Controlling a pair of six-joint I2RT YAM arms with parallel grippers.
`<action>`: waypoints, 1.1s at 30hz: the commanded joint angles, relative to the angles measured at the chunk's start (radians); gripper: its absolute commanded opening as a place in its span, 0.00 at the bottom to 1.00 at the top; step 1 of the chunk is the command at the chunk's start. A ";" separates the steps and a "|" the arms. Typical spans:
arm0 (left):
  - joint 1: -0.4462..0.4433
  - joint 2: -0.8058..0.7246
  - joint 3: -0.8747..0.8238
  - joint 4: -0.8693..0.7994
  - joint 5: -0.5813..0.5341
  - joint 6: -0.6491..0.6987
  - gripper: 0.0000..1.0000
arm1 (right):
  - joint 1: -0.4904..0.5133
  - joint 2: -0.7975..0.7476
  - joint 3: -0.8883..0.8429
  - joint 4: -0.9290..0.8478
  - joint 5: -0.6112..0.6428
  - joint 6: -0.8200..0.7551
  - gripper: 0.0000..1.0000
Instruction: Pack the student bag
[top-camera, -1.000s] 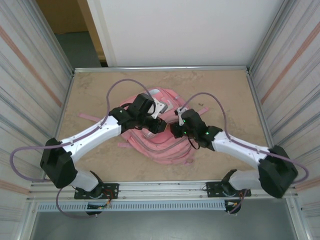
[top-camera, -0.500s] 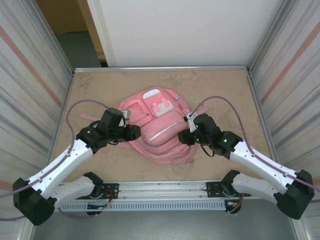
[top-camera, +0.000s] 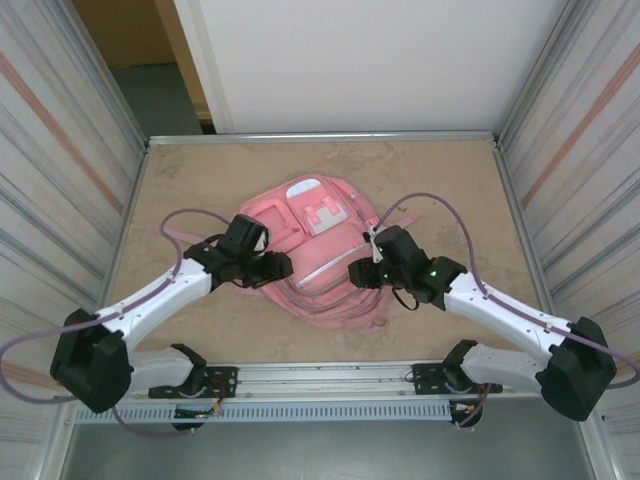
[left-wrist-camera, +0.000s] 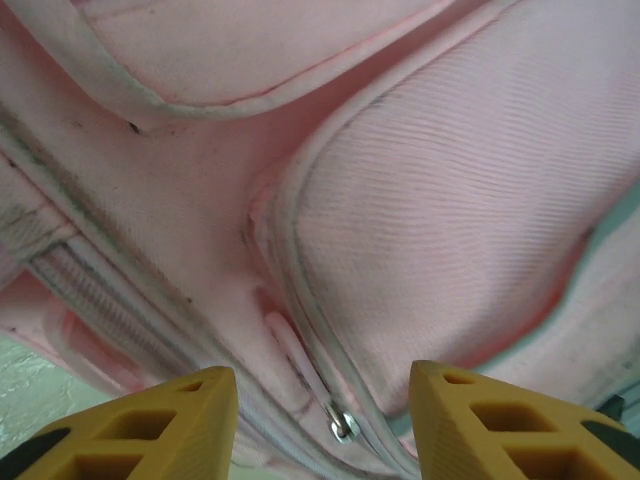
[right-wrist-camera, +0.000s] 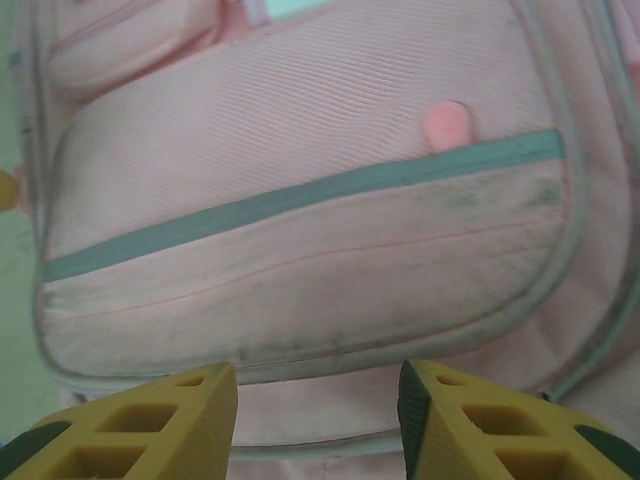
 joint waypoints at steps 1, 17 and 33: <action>-0.004 0.073 0.043 0.017 0.016 -0.032 0.48 | -0.023 0.035 0.005 0.029 -0.002 0.062 0.46; -0.042 0.030 0.045 0.164 0.070 -0.120 0.00 | -0.229 0.203 0.012 0.237 -0.196 -0.021 0.45; -0.183 -0.020 0.060 0.323 -0.215 -0.415 0.00 | -0.106 -0.051 -0.023 -0.098 -0.151 0.270 0.46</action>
